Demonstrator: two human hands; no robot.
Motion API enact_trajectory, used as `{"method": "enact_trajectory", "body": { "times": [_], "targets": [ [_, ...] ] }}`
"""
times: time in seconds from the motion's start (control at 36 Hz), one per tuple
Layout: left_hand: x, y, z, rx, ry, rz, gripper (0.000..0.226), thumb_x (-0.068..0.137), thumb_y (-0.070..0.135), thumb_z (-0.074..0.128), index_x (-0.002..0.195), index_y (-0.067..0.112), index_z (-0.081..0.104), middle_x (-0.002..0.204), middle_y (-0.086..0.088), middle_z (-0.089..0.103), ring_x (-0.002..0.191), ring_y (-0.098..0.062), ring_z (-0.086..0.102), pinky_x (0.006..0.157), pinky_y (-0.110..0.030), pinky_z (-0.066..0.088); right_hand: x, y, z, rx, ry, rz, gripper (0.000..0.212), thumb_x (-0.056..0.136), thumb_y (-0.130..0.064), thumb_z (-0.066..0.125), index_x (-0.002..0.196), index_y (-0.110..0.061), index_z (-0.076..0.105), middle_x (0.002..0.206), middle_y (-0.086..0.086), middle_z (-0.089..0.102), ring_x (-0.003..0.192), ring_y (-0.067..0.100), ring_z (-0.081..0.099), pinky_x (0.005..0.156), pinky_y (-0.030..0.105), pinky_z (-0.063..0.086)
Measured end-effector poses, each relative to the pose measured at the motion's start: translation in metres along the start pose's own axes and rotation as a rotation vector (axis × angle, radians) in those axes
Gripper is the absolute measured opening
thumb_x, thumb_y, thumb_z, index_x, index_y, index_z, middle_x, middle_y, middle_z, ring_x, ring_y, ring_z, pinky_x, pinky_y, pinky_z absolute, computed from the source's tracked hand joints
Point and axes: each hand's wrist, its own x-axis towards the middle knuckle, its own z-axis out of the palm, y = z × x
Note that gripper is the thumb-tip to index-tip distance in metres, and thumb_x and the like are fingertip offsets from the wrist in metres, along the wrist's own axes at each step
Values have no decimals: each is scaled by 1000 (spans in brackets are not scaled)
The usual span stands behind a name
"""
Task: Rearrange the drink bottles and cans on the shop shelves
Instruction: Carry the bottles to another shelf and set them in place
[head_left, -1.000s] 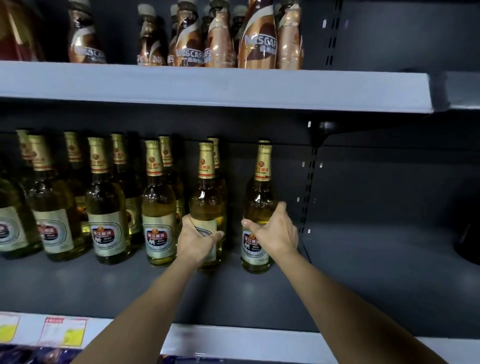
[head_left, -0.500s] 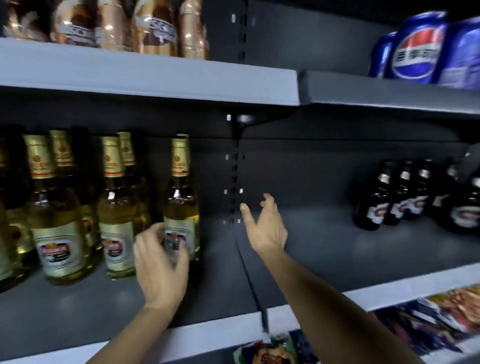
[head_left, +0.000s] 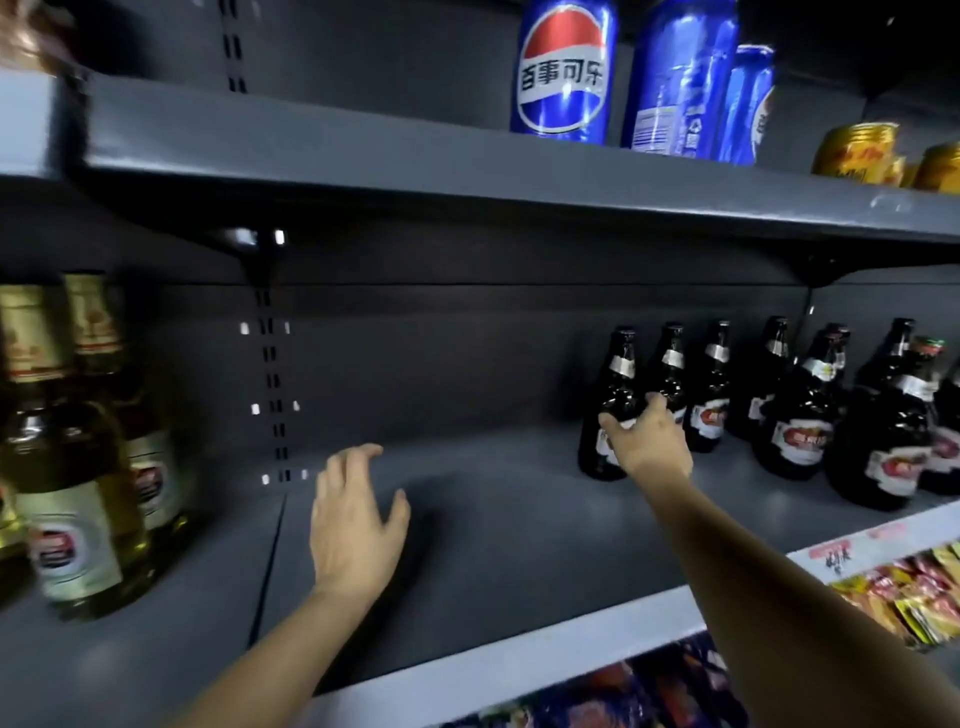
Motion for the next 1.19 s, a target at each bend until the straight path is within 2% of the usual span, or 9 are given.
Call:
{"method": "enact_trajectory", "body": {
  "times": [0.14,0.25,0.36,0.5,0.67,0.81,0.92,1.03,1.19],
  "targets": [
    [1,25,44,54,-94,-112,48,84,17,66,127,17,46,122,-3,46,117,-23,43,88,-39,46,49,32,7,131,-196,-33,80,89,-23,65,150,-8,16,149,14,37,136,32,35,109,41,32],
    [2,35,69,84,-151,-150,49,86,20,64,130,20,43,124,0,44,119,-19,41,89,-37,46,78,44,19,259,-295,-20,88,82,-8,69,150,-12,13,141,12,44,132,32,42,110,39,33],
    [7,35,87,109,-203,-137,49,85,21,65,129,20,44,127,2,44,119,-18,42,92,-33,45,93,51,38,252,-346,-5,104,71,-17,82,150,-13,13,137,11,47,129,32,43,109,42,34],
    [18,35,98,148,-266,-136,48,87,23,63,130,23,41,130,5,41,121,-14,41,94,-29,44,89,45,45,91,-221,-18,81,69,-36,83,129,-8,36,132,13,51,119,37,52,95,44,43],
    [32,41,105,53,-332,-189,50,87,25,64,130,26,38,129,9,38,121,-11,45,82,-29,49,59,10,52,25,-174,-99,76,64,-44,84,112,-9,37,122,13,54,111,38,57,85,43,45],
    [41,36,107,-83,-354,-222,79,81,30,73,145,24,27,143,4,36,130,-15,41,99,-32,43,19,-43,72,105,-272,-211,75,59,-43,86,112,-14,40,114,9,59,108,33,60,83,38,47],
    [47,20,98,-220,-289,-323,97,65,37,80,144,28,24,130,6,49,119,-17,52,89,-39,50,-21,-85,97,134,-366,-302,75,59,-45,85,110,-16,38,113,7,60,106,30,62,81,35,49],
    [47,-8,75,-125,-137,-432,71,71,28,68,132,27,32,114,2,54,103,-19,55,73,-38,50,-58,-116,123,137,-418,-372,79,60,-47,84,115,-15,37,119,6,56,111,30,59,82,36,48],
    [51,-43,26,-29,-76,-459,31,78,20,63,103,23,46,83,6,63,73,-16,55,51,-25,35,-96,-149,152,149,-459,-413,85,57,-50,85,118,-14,37,121,4,53,112,29,58,81,36,48]
  ]
}}
